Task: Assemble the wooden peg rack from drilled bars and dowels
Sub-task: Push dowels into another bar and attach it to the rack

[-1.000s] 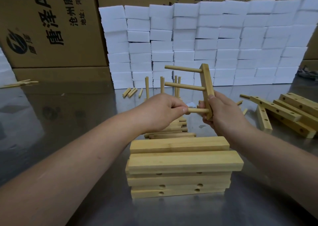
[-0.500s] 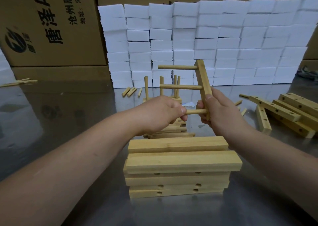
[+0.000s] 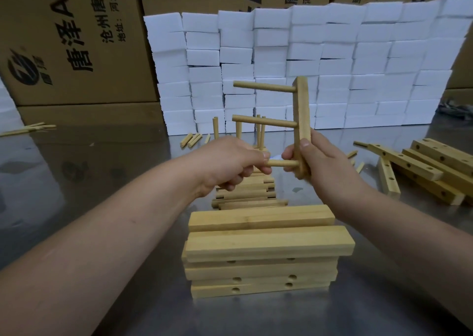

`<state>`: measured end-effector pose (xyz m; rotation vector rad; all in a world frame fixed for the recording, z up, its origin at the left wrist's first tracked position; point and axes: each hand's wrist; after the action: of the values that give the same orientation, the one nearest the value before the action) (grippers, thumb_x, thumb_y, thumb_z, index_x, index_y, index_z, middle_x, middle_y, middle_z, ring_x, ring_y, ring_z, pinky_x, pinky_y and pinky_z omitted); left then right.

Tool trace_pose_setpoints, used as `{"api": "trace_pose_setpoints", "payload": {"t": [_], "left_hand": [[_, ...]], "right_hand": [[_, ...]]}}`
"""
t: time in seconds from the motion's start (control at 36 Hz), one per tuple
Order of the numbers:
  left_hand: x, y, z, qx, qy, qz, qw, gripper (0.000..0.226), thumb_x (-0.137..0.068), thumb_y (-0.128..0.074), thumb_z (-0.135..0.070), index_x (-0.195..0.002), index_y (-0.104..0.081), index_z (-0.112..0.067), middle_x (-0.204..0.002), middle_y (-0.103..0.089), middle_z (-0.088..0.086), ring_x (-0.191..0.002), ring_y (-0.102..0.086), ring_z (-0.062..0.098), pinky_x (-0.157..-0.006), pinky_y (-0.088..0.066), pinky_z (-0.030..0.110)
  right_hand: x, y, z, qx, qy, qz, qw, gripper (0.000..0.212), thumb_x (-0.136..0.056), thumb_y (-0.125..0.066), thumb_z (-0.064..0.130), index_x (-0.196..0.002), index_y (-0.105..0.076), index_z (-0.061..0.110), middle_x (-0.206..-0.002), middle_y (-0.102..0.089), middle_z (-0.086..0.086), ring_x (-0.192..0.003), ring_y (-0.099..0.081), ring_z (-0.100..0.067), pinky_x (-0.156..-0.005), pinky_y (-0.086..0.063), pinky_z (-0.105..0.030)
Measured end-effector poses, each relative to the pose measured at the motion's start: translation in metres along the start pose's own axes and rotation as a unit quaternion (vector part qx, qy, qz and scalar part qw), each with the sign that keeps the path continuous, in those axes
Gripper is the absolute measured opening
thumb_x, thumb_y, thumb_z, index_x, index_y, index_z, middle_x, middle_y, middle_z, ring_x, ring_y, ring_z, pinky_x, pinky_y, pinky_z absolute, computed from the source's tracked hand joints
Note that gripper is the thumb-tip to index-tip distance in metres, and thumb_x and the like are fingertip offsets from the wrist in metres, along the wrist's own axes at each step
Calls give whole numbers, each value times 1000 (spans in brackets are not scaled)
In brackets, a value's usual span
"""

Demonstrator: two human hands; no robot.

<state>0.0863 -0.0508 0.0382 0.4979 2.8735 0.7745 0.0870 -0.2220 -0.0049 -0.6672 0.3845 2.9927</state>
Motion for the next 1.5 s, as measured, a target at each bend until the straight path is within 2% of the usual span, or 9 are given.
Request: {"api": "trace_pose_setpoints", "payload": {"t": [0.06, 0.22, 0.33, 0.44, 0.58, 0.72, 0.94, 1.14, 1.5], "left_hand": [[-1, 8, -1, 12, 4, -18, 1000, 27, -92, -52, -27, -75, -65, -12, -44, -40, -8, -39, -30, 8, -39, -30, 17], [-3, 22, -1, 106, 34, -84, 990, 29, -94, -48, -31, -85, -63, -9, -46, -54, -3, -36, -42, 9, -40, -38, 15], [-7, 22, 0, 168, 33, -128, 977, 31, -93, -48, -40, -85, -61, -14, -48, -56, -5, -38, -43, 9, -42, -40, 15], [-7, 18, 6, 93, 24, -155, 983, 32, -85, -56, -51, -90, -64, -20, -71, -65, -7, -51, -54, 8, -50, -46, 21], [-6, 8, 12, -42, -18, -117, 992, 22, -78, -67, -45, -97, -63, -36, -91, -65, -16, -77, -63, 4, -63, -50, 22], [-7, 1, 16, -83, -34, -116, 989, 9, -83, -66, -34, -91, -70, -32, -85, -68, -9, -75, -61, 7, -65, -51, 28], [-10, -8, 21, -175, -58, -109, 977, 13, -84, -64, -37, -94, -69, -29, -72, -59, -13, -60, -50, 1, -53, -33, 18], [-15, 7, 28, -218, -37, -118, 968, 14, -87, -61, -37, -73, -58, -36, -65, -53, -8, -56, -46, 7, -50, -33, 21], [-42, 63, 81, -221, 67, -213, 949, 16, -87, -64, -29, -98, -71, -21, -76, -61, -1, -64, -49, 14, -54, -35, 25]], "right_hand": [[0, 1, 0, -16, -18, 10, 1000, 30, -99, -37, 25, -88, -64, 19, -82, -67, 5, -80, -57, -15, -79, -47, -35], [-6, 7, -7, -86, -42, 42, 995, 13, -90, -57, 24, -90, -69, 21, -82, -70, 5, -93, -63, -21, -92, -47, -41], [-11, 8, -14, -152, -52, 54, 986, 10, -89, -60, 20, -88, -69, 17, -78, -70, 1, -78, -63, -17, -74, -47, -28], [-13, 5, -14, -266, -86, 43, 959, 8, -89, -57, 9, -90, -64, 9, -81, -74, 0, -81, -70, -10, -67, -51, -13], [-12, 2, -10, -312, -104, 27, 944, 8, -89, -56, 4, -89, -63, 5, -80, -73, -2, -80, -70, -11, -65, -51, -12], [-8, -3, -9, -296, -108, 40, 948, 8, -89, -56, 2, -89, -64, 4, -81, -74, -2, -80, -71, -11, -63, -51, -11], [-8, -6, -14, -292, -106, 49, 949, 10, -89, -56, 3, -87, -64, 7, -79, -74, -1, -78, -71, -10, -62, -51, -11], [-8, -4, -27, -210, -99, 30, 972, 12, -91, -56, 11, -86, -66, 15, -77, -74, 3, -75, -71, -10, -62, -51, -13], [-11, -4, -47, -105, -131, 18, 986, 15, -95, -50, 10, -90, -60, 20, -57, -67, 3, -58, -64, -13, -52, -49, -18]]}}
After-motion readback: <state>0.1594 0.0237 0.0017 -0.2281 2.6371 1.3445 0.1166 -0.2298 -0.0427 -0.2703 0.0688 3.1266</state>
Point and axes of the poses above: each hand's wrist, its own x-axis away from the middle knuckle, its own y-axis out of the back of the hand, z = x × y
